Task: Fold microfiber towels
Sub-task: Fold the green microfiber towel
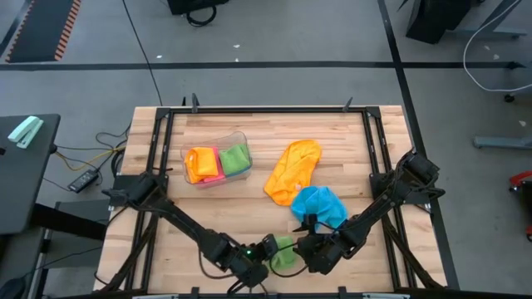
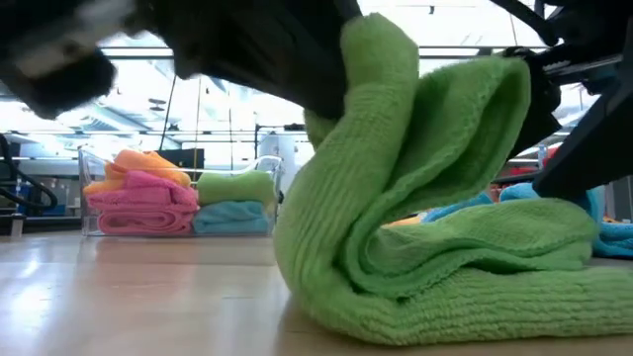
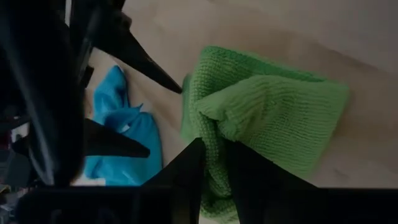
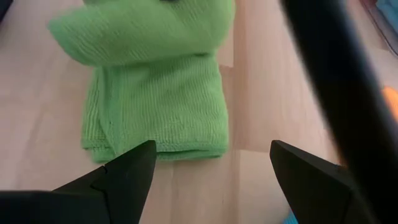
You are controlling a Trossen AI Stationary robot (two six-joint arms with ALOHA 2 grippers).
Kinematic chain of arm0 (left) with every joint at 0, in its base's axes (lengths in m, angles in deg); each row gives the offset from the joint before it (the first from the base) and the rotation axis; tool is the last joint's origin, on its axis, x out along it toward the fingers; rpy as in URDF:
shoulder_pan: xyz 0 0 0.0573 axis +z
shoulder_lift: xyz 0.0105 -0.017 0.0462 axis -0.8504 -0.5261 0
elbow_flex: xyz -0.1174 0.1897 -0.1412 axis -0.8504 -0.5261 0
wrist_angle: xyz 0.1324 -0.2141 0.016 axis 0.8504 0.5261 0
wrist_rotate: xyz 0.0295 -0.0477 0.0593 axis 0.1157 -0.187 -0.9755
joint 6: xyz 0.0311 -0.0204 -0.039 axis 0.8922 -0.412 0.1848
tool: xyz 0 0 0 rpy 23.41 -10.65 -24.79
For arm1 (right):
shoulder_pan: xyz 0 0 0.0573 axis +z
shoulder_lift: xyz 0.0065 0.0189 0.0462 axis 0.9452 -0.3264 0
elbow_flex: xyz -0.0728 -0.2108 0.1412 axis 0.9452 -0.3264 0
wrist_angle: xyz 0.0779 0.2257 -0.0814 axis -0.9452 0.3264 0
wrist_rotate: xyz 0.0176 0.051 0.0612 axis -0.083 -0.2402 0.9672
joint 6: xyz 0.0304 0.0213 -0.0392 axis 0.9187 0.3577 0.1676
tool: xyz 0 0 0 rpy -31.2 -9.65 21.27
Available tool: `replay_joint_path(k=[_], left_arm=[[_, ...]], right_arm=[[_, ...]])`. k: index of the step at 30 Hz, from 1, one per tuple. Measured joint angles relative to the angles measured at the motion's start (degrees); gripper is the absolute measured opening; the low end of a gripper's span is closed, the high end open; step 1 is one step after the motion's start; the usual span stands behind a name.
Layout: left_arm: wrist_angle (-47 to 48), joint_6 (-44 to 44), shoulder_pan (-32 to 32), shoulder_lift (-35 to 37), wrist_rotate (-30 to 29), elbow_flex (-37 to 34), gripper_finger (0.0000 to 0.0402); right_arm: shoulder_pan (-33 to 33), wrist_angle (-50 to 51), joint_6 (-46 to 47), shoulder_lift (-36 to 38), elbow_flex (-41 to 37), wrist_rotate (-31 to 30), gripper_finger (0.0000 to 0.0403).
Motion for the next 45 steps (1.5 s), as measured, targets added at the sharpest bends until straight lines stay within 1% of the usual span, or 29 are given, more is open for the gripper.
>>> replay_joint_path(k=[4,8,11,14,16,20,23,27,31,35,39,45], left_arm=[[-0.01,-0.29,1.55,0.0,2.92,0.01,0.0082],[-0.17,-1.44,2.65,0.0,4.64,0.01,0.009],[-0.26,-1.46,3.2,0.0,4.73,0.01,0.0098],[-0.36,-1.5,3.79,0.0,4.9,0.01,0.0109],[-0.39,-1.56,4.26,0.0,6.47,0.0,0.0119],[-1.5,-2.29,5.01,-0.64,9.5,-0.01,0.0158],[-3.06,-1.64,5.64,-0.66,12.62,-0.01,0.0201],[-4.59,0.53,6.75,-0.66,14.47,-0.01,0.0258],[-5.67,0.64,8.66,-0.66,17.48,-0.01,0.029],[-7.21,1.55,9.81,-0.66,17.78,-0.01,0.0294],[-9.31,2.26,9.95,-0.66,18.63,-0.01,0.0287],[-10.95,1.47,10.2,-0.66,18.72,-0.01,0.0272]], right_arm=[[0.54,0.19,0.8,0.0,-0.45,0.95,0.0326],[2.15,-0.95,2.94,0.0,-3.29,0.59,0.0326],[3.1,-6.73,3.68,0.0,-6.61,0.41,0.0326],[3.15,-14.76,3.53,0.0,-10.77,0.41,0.0326],[2.92,-20.13,3.19,0.0,-13.02,0.33,0.0326],[2.75,-23.67,2.45,0.0,-14.64,0.19,0.0326],[2.55,-23.84,2.06,0.0,-14.64,0.19,0.0326],[2.49,-24.09,1.89,0.0,-14.64,0.19,0.0326],[2.62,-24.06,1.9,0.0,-14.64,0.2,0.0326],[2.62,-22.73,1.95,1.7,-14.67,0.74,0.0326],[3.02,-21.45,2.47,4.1,-14.64,2.88,0.0326],[3.21,-20.9,3.34,3.93,-14.64,2.8,0.0326]])
